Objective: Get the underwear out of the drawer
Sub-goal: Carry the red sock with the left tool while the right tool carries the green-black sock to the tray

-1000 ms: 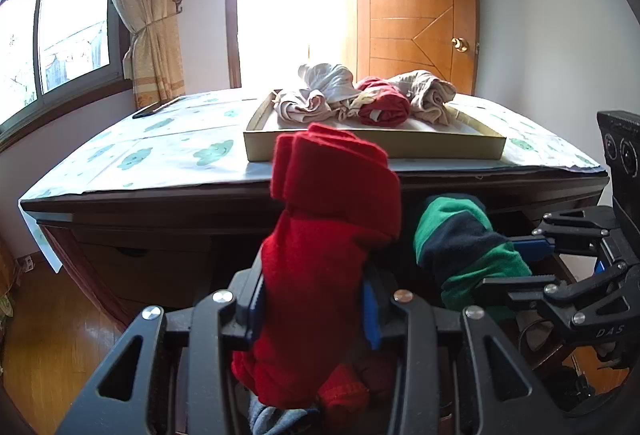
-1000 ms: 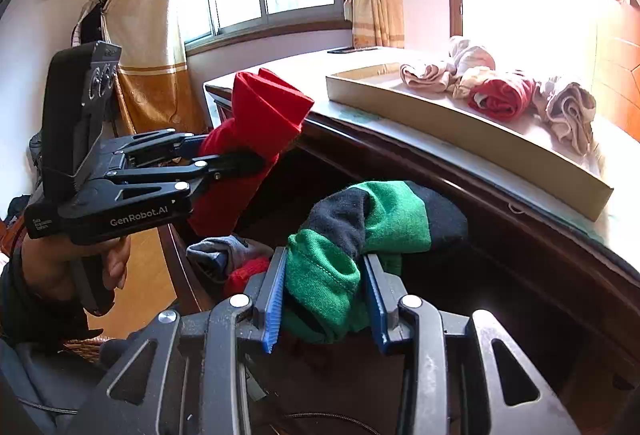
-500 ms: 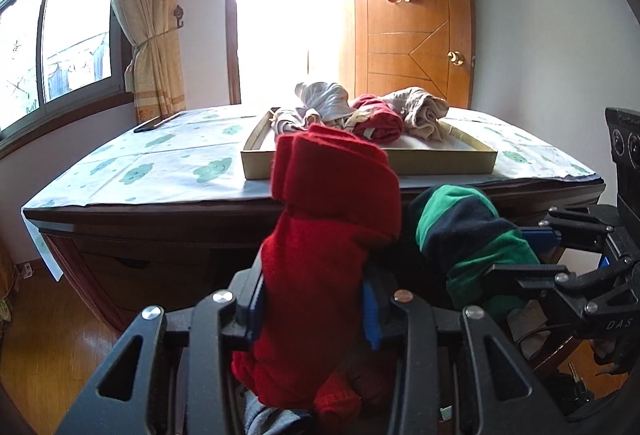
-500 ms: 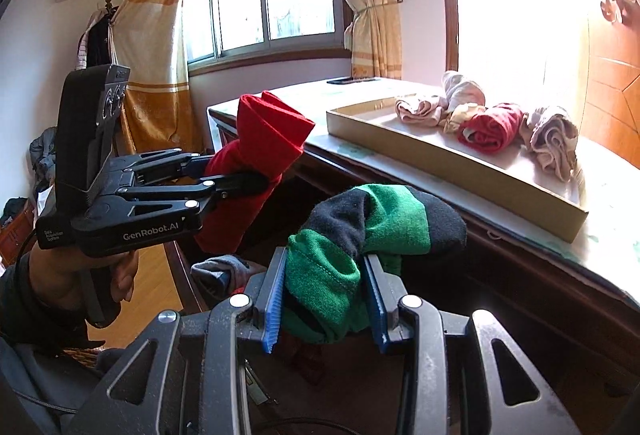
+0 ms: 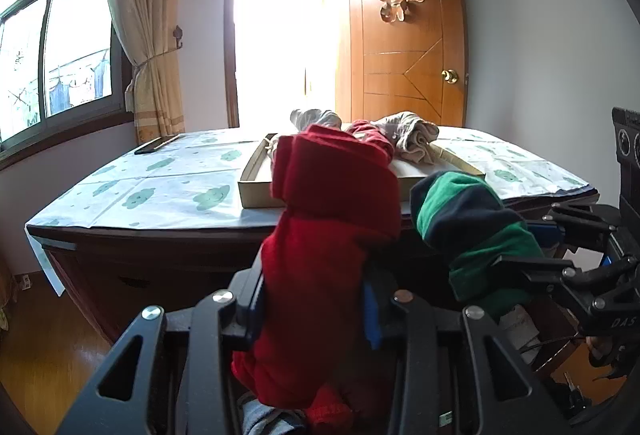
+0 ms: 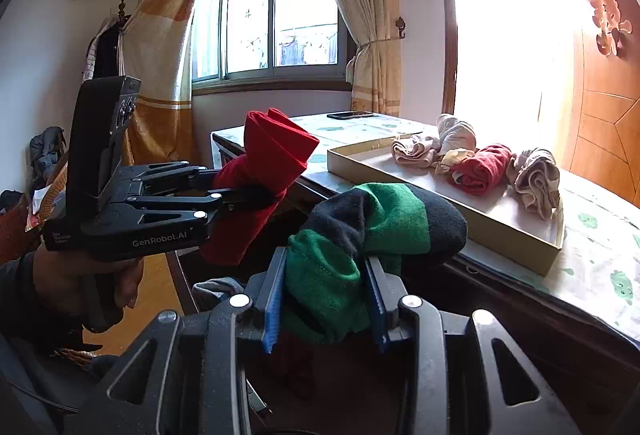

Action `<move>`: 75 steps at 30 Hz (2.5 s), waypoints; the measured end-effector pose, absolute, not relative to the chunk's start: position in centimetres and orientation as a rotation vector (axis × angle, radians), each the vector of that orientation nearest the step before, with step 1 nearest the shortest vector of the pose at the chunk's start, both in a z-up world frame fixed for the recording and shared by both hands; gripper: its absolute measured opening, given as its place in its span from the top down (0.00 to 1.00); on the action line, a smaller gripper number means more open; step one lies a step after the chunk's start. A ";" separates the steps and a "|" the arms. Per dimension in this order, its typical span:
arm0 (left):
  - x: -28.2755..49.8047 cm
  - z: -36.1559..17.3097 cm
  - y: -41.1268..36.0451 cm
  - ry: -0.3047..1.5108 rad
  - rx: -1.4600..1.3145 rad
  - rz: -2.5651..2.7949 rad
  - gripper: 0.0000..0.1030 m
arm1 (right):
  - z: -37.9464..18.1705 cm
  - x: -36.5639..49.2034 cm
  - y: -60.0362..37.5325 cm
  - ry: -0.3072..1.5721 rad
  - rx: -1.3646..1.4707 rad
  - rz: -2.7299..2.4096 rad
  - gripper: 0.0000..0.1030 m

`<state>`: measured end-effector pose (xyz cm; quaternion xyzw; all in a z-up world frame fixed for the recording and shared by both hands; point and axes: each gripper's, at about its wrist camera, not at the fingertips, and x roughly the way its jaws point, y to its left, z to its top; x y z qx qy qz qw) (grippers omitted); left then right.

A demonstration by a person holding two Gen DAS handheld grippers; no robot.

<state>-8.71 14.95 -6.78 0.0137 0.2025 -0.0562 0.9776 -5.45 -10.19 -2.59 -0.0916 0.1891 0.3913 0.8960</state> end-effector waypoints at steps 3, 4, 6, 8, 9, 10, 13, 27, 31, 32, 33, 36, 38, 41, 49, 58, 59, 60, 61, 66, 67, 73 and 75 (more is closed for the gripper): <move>-8.9 -6.4 14.9 0.392 0.032 -0.115 0.63 | -2.3 -5.6 -10.4 0.375 -0.191 0.805 0.63; -9.0 -6.3 14.8 0.387 0.032 -0.114 0.63 | -2.2 -5.6 -10.5 0.372 -0.187 0.804 0.63; -9.0 -6.1 14.7 0.379 0.035 -0.118 0.63 | -2.1 -5.7 -10.7 0.362 -0.180 0.806 0.63; -9.1 -5.9 14.6 0.366 0.041 -0.121 0.63 | -1.9 -5.9 -10.9 0.348 -0.181 0.805 0.63; -9.1 -5.8 14.6 0.361 0.043 -0.122 0.63 | -1.8 -5.9 -11.0 0.340 -0.180 0.805 0.63; -9.2 -5.7 14.5 0.356 0.046 -0.124 0.63 | -1.7 -6.0 -11.1 0.335 -0.180 0.806 0.63; -9.2 -5.4 14.3 0.345 0.052 -0.125 0.63 | -1.4 -6.2 -11.2 0.314 -0.184 0.803 0.63; -7.5 -3.8 13.8 0.326 0.088 -0.137 0.63 | 0.2 -5.7 -12.0 0.262 -0.224 0.775 0.63; -6.3 -3.1 13.7 0.335 0.090 -0.154 0.63 | 1.3 -5.4 -12.2 0.246 -0.242 0.757 0.63; -6.1 -3.0 13.6 0.336 0.091 -0.156 0.63 | 1.6 -5.2 -12.3 0.242 -0.246 0.752 0.63; -5.8 -2.9 13.6 0.337 0.092 -0.160 0.63 | 1.9 -5.1 -12.4 0.239 -0.250 0.746 0.63; -4.7 -2.2 13.3 0.344 0.090 -0.173 0.63 | 2.6 -4.5 -12.5 0.237 -0.263 0.730 0.63; -4.1 -1.7 12.9 0.346 0.097 -0.180 0.63 | 2.9 -4.2 -12.7 0.237 -0.271 0.716 0.63; -3.3 -1.2 12.4 0.349 0.105 -0.192 0.63 | 3.3 -3.5 -12.9 0.242 -0.278 0.703 0.63; -1.3 0.0 10.8 0.360 0.145 -0.207 0.63 | 4.0 -2.3 -13.2 0.244 -0.305 0.672 0.63; 2.4 0.9 10.2 0.415 0.116 -0.233 0.63 | 5.0 -0.2 -13.5 0.254 -0.333 0.626 0.63; 2.9 1.0 10.1 0.421 0.123 -0.235 0.63 | 5.1 0.1 -13.5 0.255 -0.337 0.621 0.63; 3.5 1.1 10.0 0.430 0.126 -0.237 0.63 | 5.3 0.5 -13.5 0.257 -0.339 0.616 0.63; 4.1 1.2 9.9 0.440 0.121 -0.242 0.63 | 5.5 0.8 -13.5 0.258 -0.345 0.610 0.63; 7.0 1.6 9.1 0.480 0.121 -0.249 0.63 | 5.9 3.0 -13.6 0.276 -0.364 0.578 0.63; 7.6 1.7 9.0 0.487 0.120 -0.251 0.63 | 5.9 3.4 -13.7 0.280 -0.367 0.573 0.63; 10.4 1.9 8.7 0.522 0.095 -0.260 0.63 | 5.5 5.8 -14.1 0.311 -0.384 0.548 0.63; 11.3 1.8 8.7 0.537 0.082 -0.264 0.63 | 5.4 6.5 -14.3 0.324 -0.383 0.541 0.63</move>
